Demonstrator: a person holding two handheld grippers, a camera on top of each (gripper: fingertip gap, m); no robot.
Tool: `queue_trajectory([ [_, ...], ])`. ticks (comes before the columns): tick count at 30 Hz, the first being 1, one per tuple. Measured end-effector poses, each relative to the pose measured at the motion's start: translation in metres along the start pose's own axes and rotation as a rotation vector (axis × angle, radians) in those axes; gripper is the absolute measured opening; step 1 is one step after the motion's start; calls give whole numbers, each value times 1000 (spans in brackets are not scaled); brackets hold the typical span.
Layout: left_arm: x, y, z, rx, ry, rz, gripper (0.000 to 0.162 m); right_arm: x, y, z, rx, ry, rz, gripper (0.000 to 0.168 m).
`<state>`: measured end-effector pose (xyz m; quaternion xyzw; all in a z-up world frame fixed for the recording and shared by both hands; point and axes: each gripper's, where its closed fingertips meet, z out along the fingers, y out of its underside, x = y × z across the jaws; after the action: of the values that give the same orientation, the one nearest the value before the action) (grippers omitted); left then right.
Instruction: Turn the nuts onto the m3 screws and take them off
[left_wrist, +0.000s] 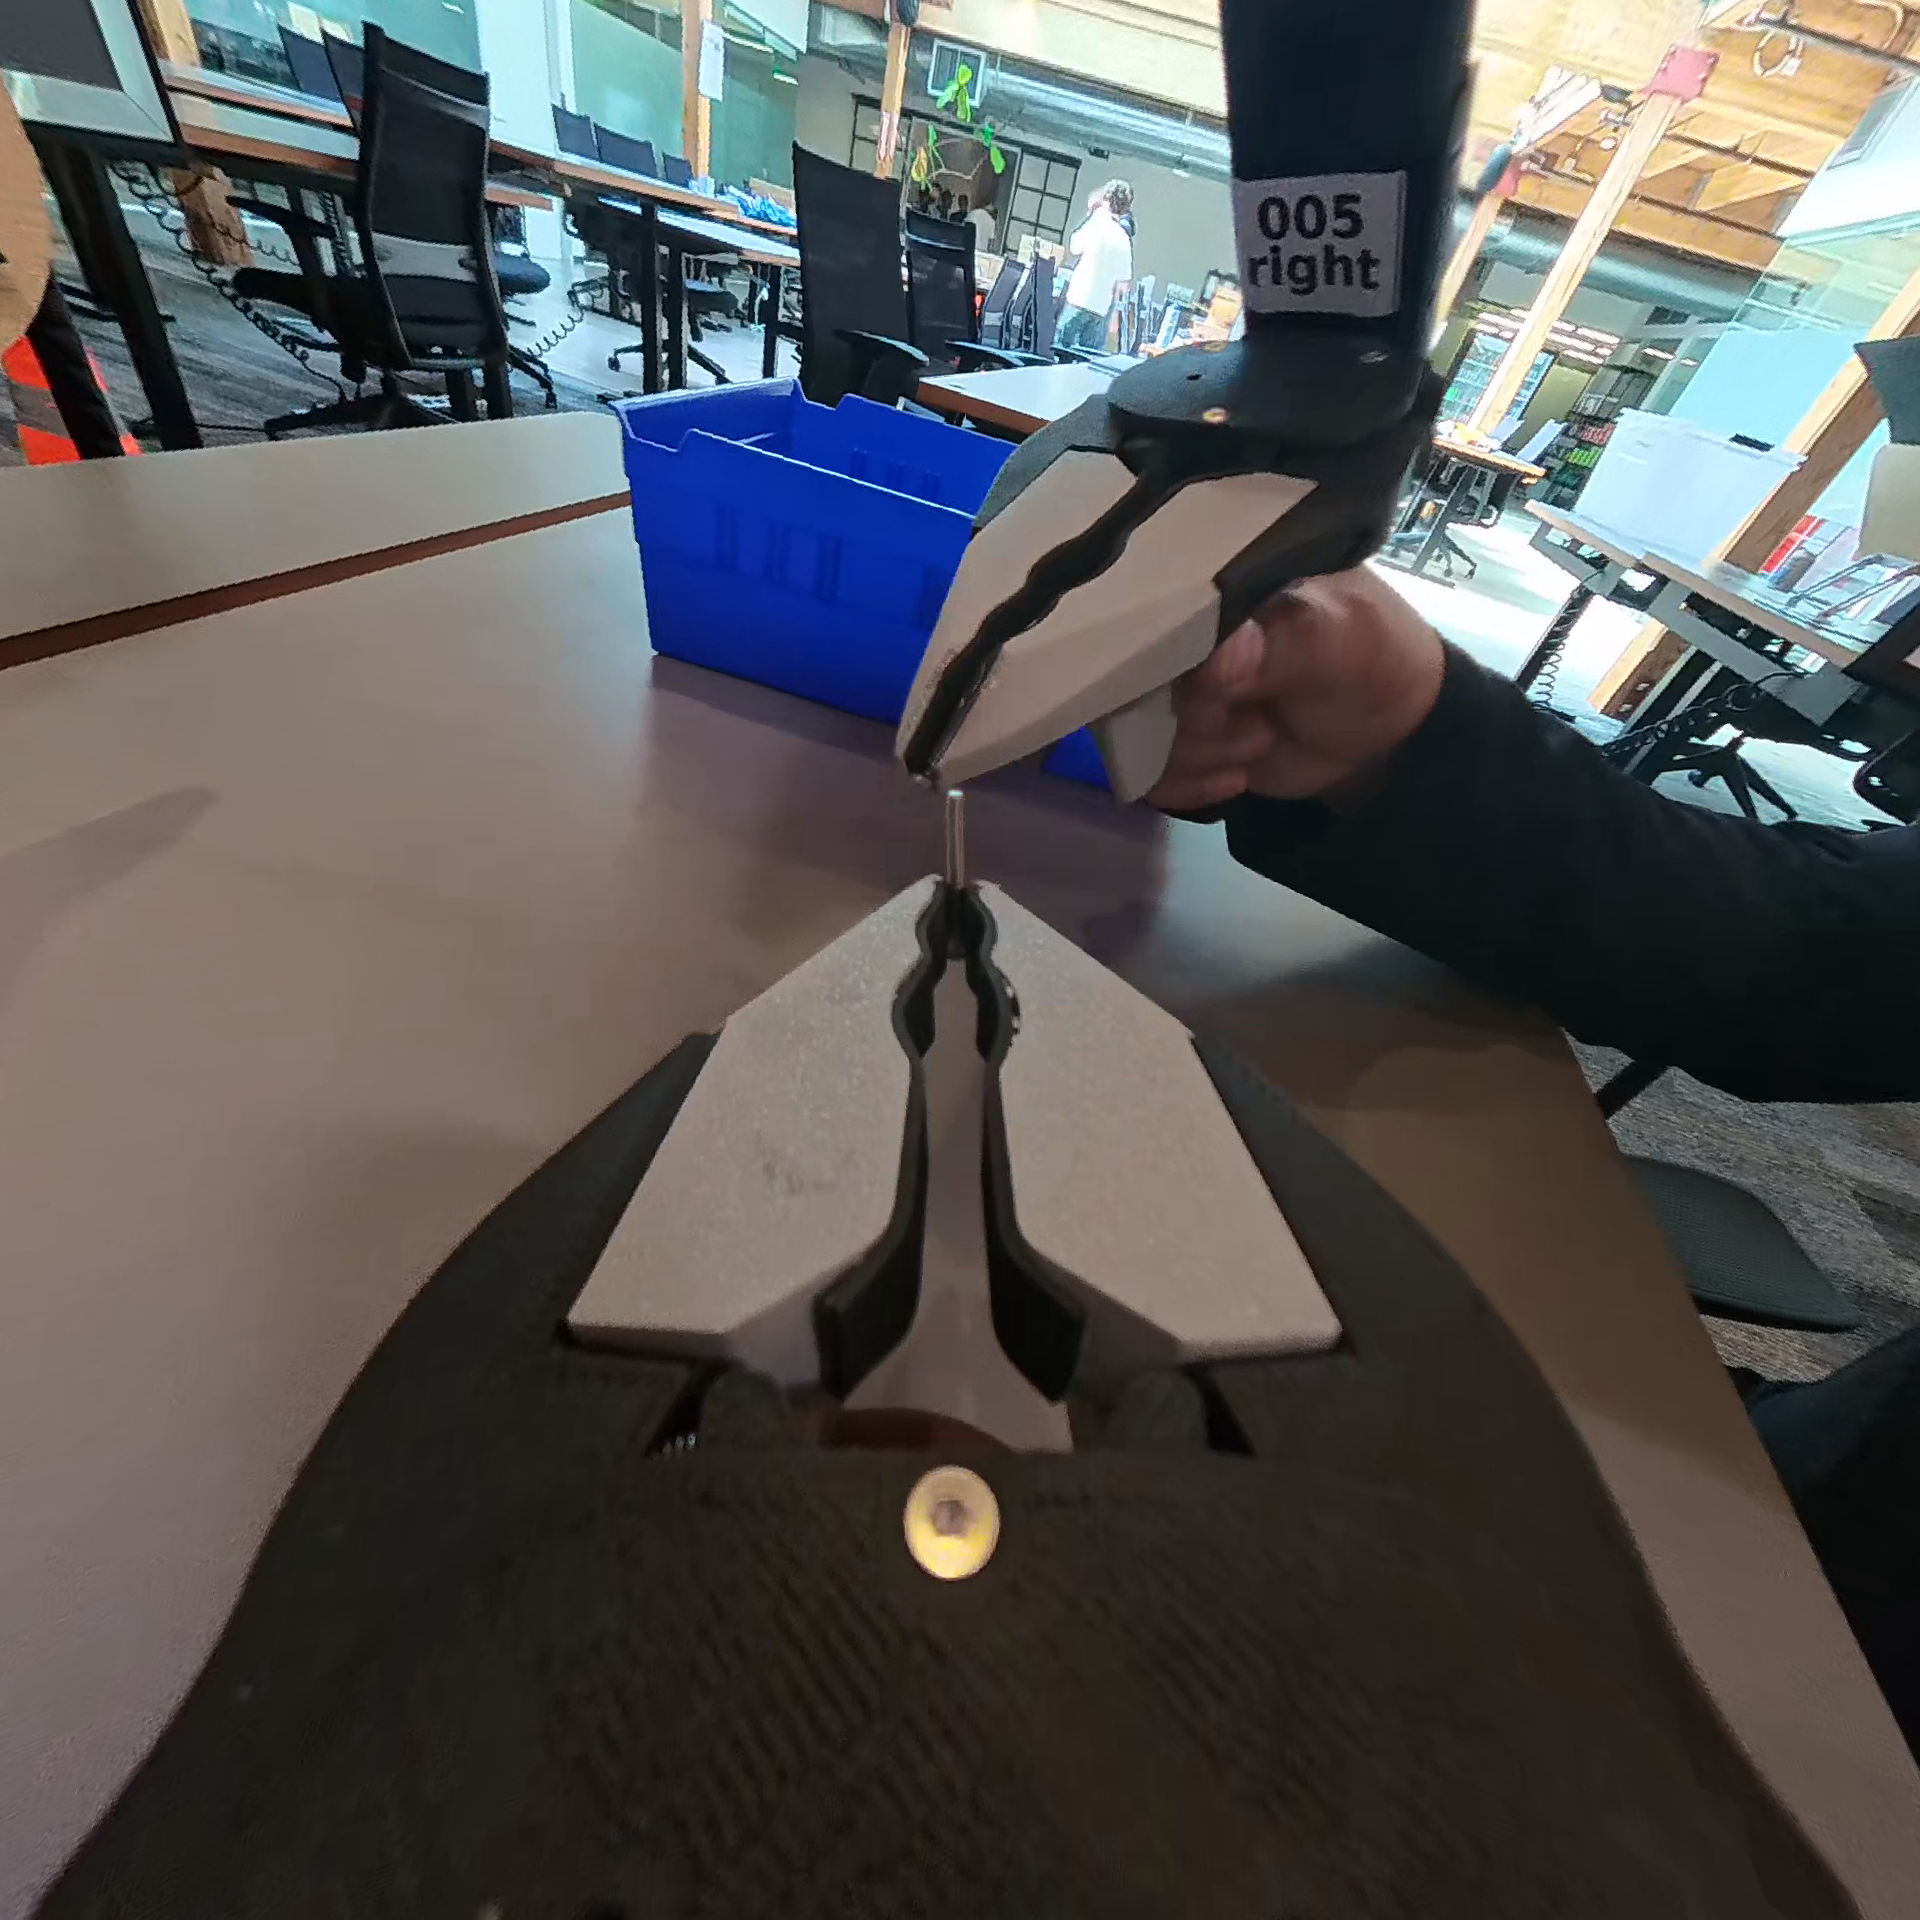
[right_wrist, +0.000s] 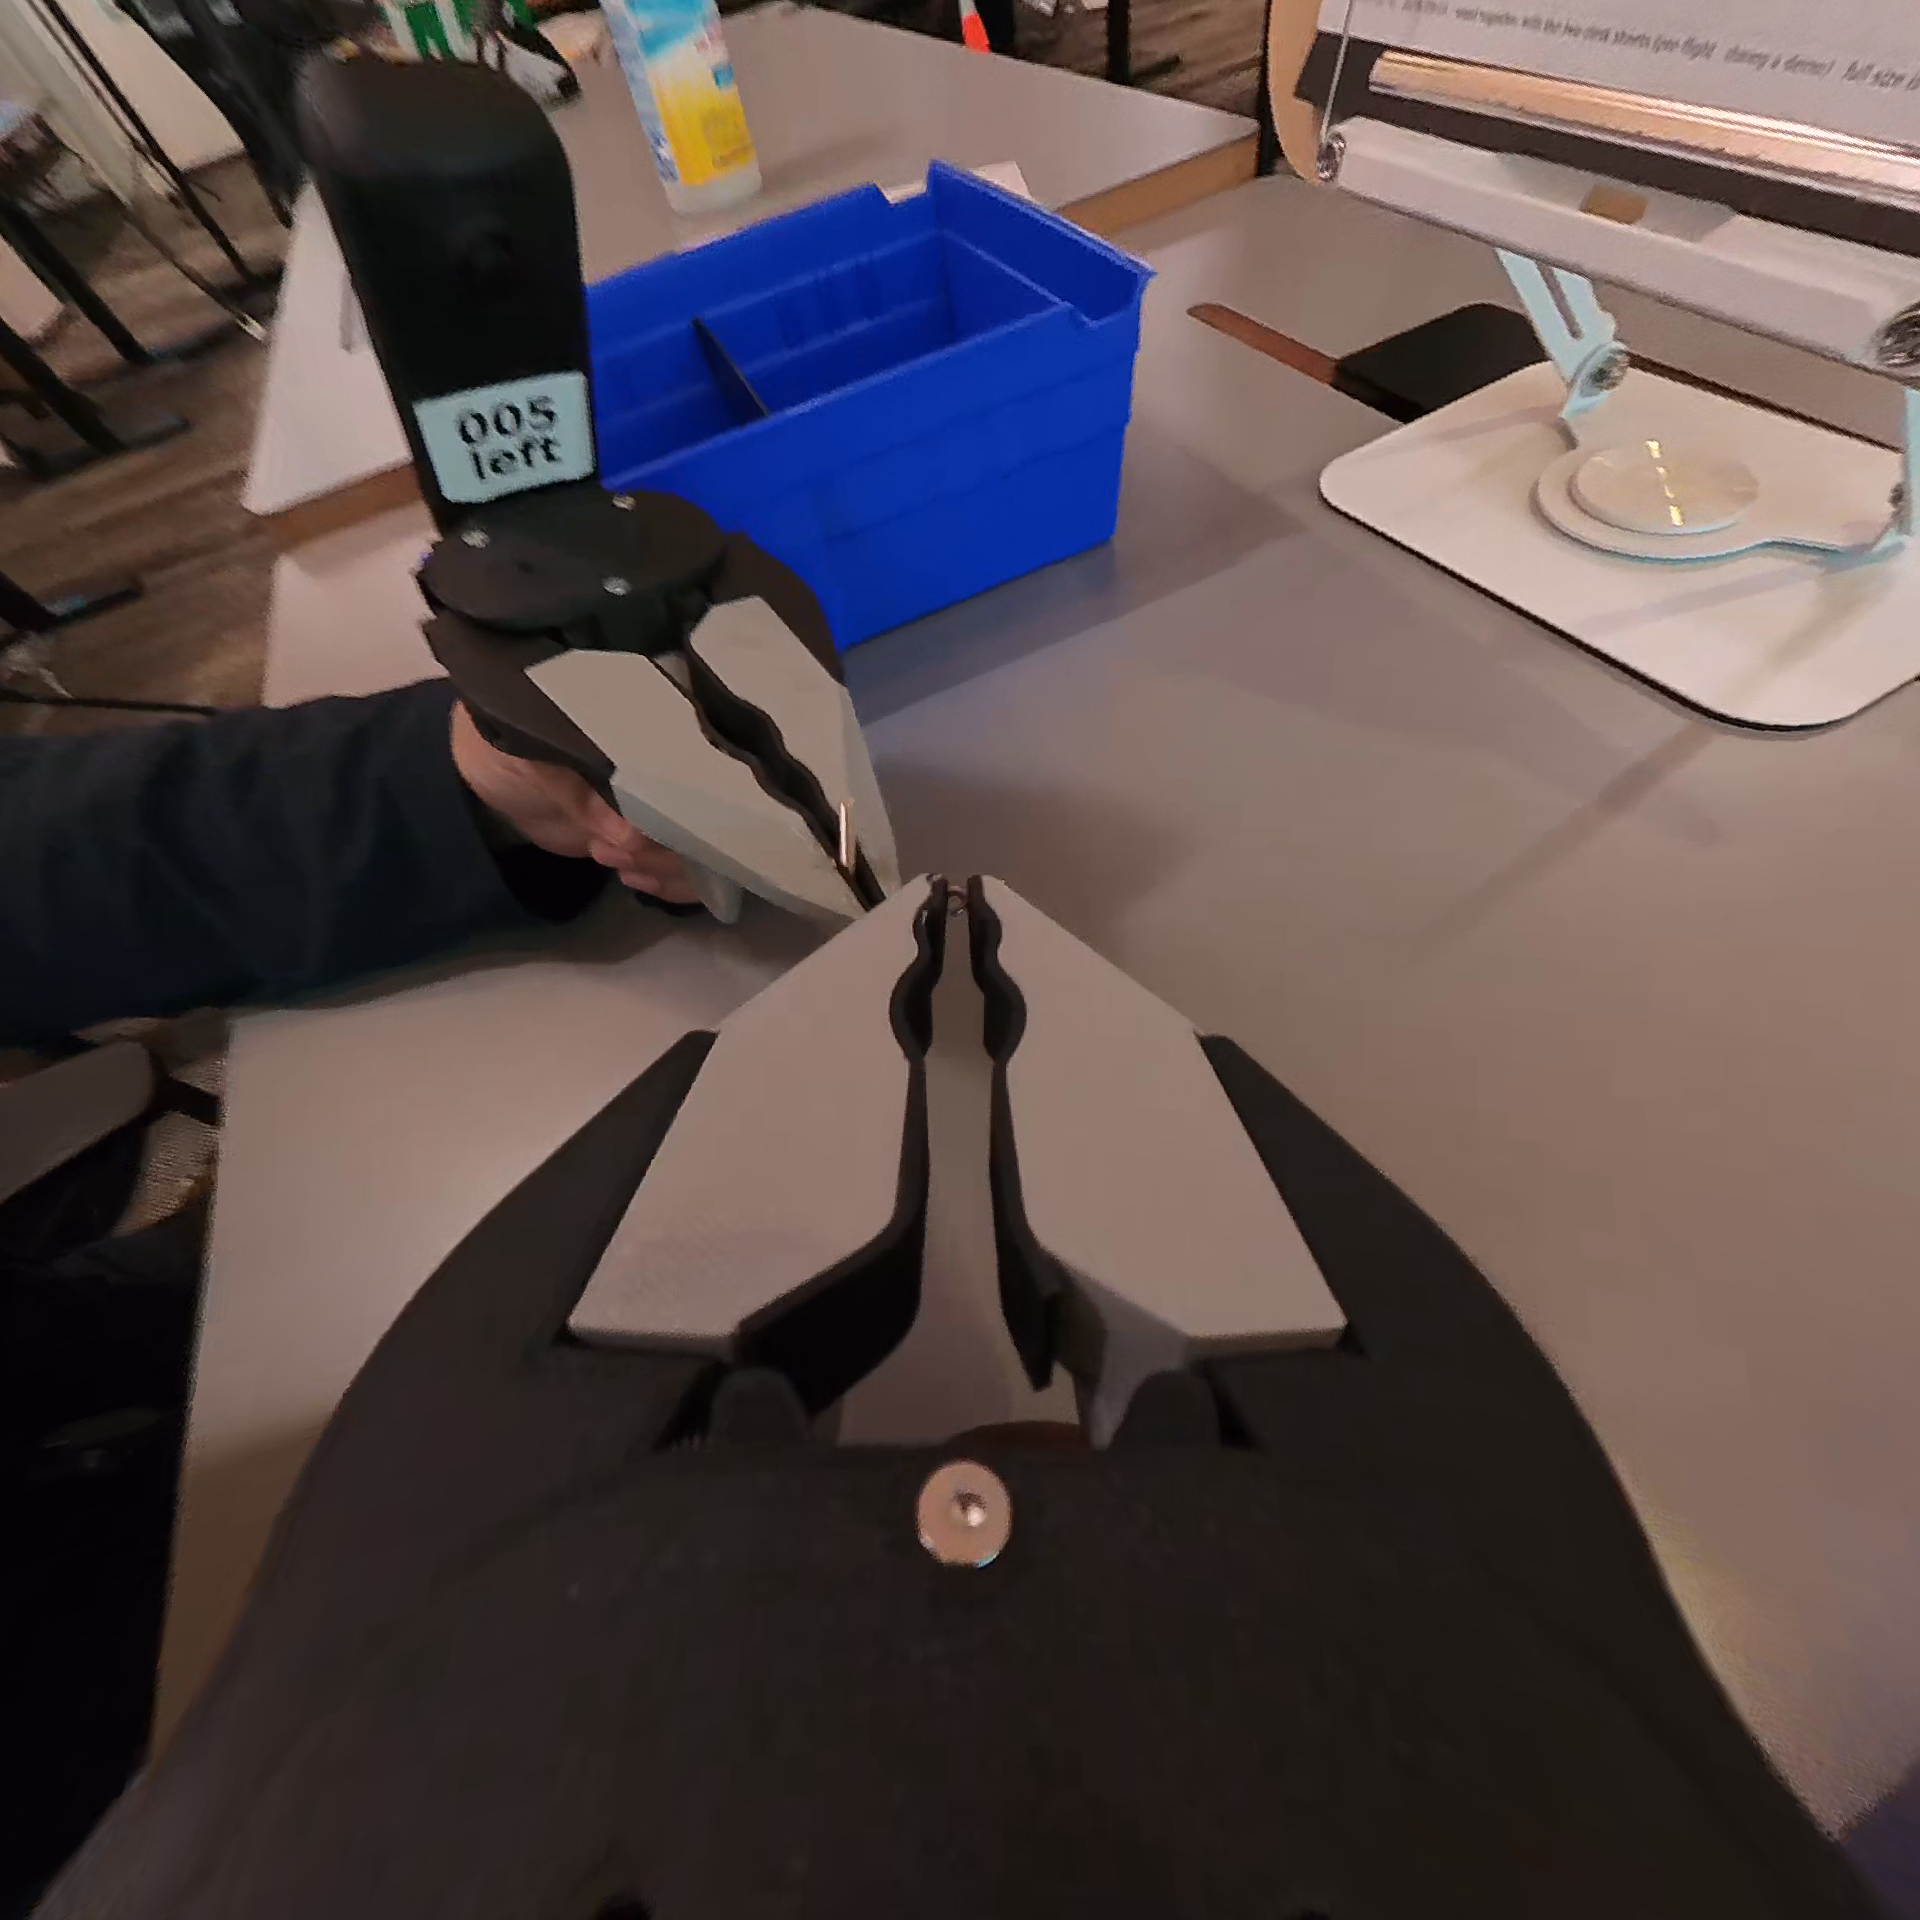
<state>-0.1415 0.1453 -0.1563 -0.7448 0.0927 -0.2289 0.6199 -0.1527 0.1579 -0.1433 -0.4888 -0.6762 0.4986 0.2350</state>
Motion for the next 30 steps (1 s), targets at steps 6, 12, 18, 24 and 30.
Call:
queue_trajectory([
  [6, 7, 3, 3, -21, 31, 20, 0, -12, -7, -1, 39, -87, 60, 1],
  [12, 7, 2, 3, -15, 34, 16, 0, -19, -16, -4, 74, -155, 113, 1],
  [18, 5, 1, 3, -9, 15, 23, 0, -16, -26, 0, 10, -170, 79, 1],
  [24, -4, -7, -1, 34, -36, 30, 0, -14, -51, 6, -64, -191, -1, 1],
  [30, -14, -14, -7, 76, -96, 48, 0, -17, -60, 16, -121, -235, -59, 1],
])
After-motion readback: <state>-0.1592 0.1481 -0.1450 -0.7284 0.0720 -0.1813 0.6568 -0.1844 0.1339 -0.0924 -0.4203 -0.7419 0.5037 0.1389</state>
